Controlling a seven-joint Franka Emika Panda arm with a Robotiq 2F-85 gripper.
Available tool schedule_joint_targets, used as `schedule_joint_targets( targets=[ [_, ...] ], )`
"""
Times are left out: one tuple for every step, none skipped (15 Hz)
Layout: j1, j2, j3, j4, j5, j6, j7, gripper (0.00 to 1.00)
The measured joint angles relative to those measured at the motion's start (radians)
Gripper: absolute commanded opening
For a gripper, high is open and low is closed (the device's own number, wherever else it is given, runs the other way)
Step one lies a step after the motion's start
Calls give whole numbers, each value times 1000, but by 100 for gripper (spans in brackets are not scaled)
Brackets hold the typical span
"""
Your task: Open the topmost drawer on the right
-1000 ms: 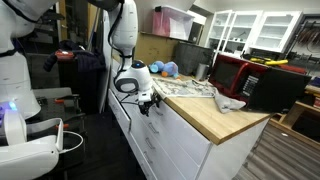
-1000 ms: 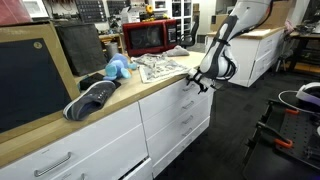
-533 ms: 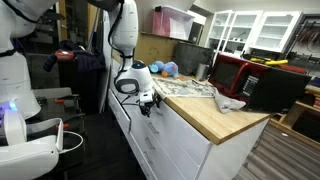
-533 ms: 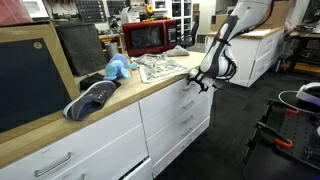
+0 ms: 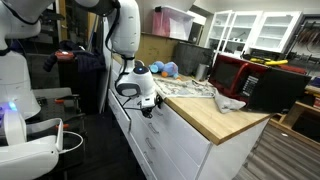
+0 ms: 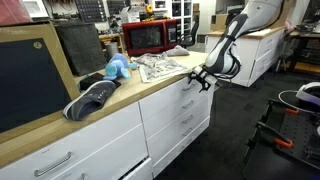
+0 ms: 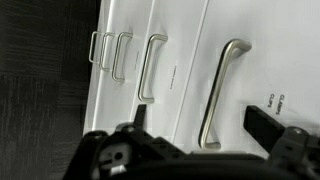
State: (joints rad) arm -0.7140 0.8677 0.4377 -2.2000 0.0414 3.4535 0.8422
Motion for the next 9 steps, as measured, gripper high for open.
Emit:
schedule_joint_targets(
  targets=[
    [-45, 8, 20, -1, -21, 0, -22, 100],
    [-93, 15, 38, -4, -41, 0, -47, 100],
    [-138, 21, 52, -7, -58, 0, -73, 100],
    [-183, 27, 65, -14, -75, 0, -100, 100],
    [-229, 34, 78, -26, -88, 0, -130, 100],
    [-273, 39, 90, -43, -102, 0, -160, 100],
    [-313, 41, 97, -68, -109, 0, -194, 100],
    [-341, 41, 96, -97, -109, 0, -226, 100],
    [-361, 41, 92, -124, -109, 0, -250, 100]
  ],
)
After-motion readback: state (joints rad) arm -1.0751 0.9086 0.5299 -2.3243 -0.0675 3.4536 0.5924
